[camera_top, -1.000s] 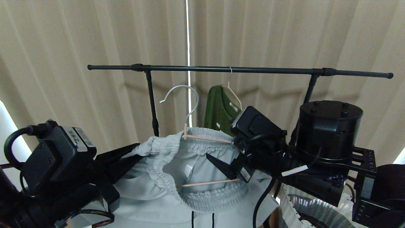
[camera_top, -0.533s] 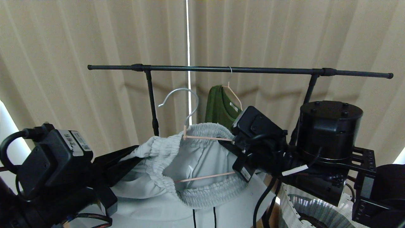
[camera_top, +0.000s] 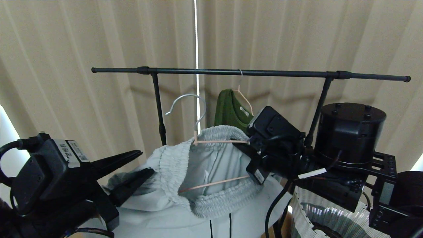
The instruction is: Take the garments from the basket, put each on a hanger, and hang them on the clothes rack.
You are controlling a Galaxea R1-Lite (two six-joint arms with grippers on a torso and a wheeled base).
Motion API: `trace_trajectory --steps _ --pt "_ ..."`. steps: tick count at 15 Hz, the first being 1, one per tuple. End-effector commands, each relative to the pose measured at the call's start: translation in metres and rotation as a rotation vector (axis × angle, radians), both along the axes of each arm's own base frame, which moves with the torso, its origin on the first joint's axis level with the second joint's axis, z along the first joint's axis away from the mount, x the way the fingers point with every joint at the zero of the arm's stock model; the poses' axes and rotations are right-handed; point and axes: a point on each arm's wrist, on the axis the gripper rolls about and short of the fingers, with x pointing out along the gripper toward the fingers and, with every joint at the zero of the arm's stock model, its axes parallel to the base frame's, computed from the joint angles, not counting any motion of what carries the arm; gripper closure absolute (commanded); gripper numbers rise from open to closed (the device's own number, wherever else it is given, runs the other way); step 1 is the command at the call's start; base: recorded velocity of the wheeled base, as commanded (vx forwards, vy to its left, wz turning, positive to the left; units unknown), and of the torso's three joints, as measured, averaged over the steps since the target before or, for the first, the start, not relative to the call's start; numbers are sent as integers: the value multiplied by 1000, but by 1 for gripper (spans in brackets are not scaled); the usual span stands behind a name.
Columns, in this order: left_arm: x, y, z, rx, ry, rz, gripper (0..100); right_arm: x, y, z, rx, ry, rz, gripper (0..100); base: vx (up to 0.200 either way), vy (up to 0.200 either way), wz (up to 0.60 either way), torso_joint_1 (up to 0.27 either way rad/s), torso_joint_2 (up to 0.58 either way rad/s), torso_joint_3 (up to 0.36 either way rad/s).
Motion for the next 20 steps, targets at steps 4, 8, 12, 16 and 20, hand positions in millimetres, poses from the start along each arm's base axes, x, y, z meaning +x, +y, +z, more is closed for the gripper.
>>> trace_trajectory --steps 4,8,12,16,20 --pt "-13 5 1 -20 -19 -25 0 -3 -22 6 36 -44 -62 100 0 0 0 0 0 0" --pt "-31 5 9 -99 -29 -100 0 1 -61 23 65 -90 -179 100 0 0 0 0 0 0" --pt "-30 18 -21 -26 55 -17 0 -9 -93 31 86 -120 -259 100 0 0 0 0 0 0" --pt "-21 21 -47 52 176 50 0 -23 -103 39 114 -148 -255 100 0 0 0 0 0 0" --pt "-4 10 -47 48 219 53 0 -28 -104 42 129 -160 -244 100 0 0 0 0 0 0"
